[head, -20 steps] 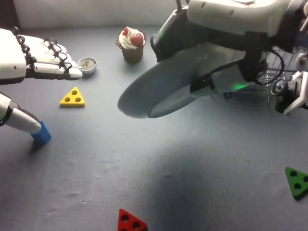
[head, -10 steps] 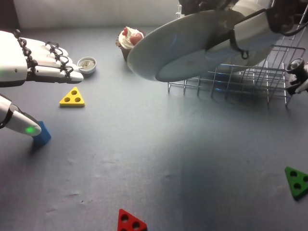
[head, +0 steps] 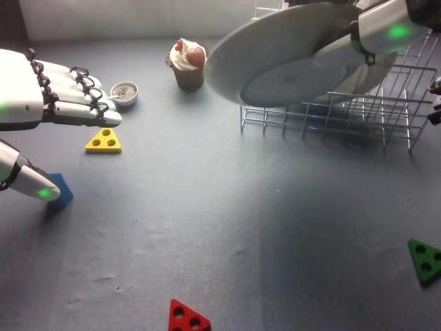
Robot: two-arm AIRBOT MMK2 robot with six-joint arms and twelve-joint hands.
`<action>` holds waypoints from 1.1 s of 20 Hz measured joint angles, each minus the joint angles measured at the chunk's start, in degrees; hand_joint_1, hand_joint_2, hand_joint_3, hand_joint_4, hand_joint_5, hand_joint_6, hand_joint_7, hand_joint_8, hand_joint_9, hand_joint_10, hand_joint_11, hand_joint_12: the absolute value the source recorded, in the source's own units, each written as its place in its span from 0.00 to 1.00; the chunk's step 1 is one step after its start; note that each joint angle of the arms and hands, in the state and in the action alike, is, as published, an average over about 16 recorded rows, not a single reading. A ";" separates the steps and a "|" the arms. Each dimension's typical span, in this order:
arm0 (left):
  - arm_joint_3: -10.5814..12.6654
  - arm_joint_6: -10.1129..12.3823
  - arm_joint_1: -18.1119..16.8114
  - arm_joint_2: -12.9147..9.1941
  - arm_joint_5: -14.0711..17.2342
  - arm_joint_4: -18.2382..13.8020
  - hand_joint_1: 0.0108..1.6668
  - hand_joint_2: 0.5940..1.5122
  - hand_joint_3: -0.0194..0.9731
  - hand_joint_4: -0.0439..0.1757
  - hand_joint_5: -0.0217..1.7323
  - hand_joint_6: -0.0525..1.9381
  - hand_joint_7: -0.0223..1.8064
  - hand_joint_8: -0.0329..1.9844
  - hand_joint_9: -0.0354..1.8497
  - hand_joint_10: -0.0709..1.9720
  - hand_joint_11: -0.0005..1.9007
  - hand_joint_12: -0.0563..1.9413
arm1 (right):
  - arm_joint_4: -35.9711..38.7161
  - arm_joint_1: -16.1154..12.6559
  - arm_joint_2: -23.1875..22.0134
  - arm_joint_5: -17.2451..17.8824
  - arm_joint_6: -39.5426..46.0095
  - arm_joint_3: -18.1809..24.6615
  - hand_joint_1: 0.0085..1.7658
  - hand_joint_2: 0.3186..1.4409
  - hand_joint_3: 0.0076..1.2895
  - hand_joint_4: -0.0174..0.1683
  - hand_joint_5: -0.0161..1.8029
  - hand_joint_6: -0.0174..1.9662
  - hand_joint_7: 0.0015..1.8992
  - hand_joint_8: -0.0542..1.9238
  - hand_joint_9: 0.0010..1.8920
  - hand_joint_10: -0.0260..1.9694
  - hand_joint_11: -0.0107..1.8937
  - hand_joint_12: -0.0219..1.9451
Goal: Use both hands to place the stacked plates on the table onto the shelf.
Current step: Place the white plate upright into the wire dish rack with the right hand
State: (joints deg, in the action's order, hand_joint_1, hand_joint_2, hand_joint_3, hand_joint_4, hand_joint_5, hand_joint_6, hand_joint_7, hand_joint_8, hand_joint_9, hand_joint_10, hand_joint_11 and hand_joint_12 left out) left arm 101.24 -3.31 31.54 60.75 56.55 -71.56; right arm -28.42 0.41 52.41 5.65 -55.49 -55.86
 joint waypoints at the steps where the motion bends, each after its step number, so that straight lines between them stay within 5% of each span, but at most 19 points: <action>1: -0.03 0.00 0.00 0.00 -0.02 -0.04 0.05 0.49 0.02 0.21 0.09 0.03 0.12 0.02 0.12 0.04 0.10 0.03 | -0.49 -0.19 -0.03 -0.21 -0.03 -0.25 0.83 0.54 0.00 0.05 0.54 0.44 0.65 0.19 0.66 0.25 0.58 0.56; 22: -0.30 0.00 0.00 -0.02 -0.27 -0.73 0.07 0.48 0.02 0.21 0.09 0.03 0.12 0.02 0.12 0.04 0.10 0.03 | -3.88 -1.45 -0.12 -1.70 0.10 -3.56 0.84 0.55 0.00 0.05 0.56 0.37 0.63 0.22 0.67 0.22 0.54 0.67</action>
State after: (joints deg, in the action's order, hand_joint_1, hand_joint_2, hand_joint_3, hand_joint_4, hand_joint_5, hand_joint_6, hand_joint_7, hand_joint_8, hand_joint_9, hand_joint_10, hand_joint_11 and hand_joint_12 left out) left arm 100.94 -3.31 31.54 60.73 56.28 -72.29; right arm -32.30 -1.04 52.29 3.95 -55.39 -59.42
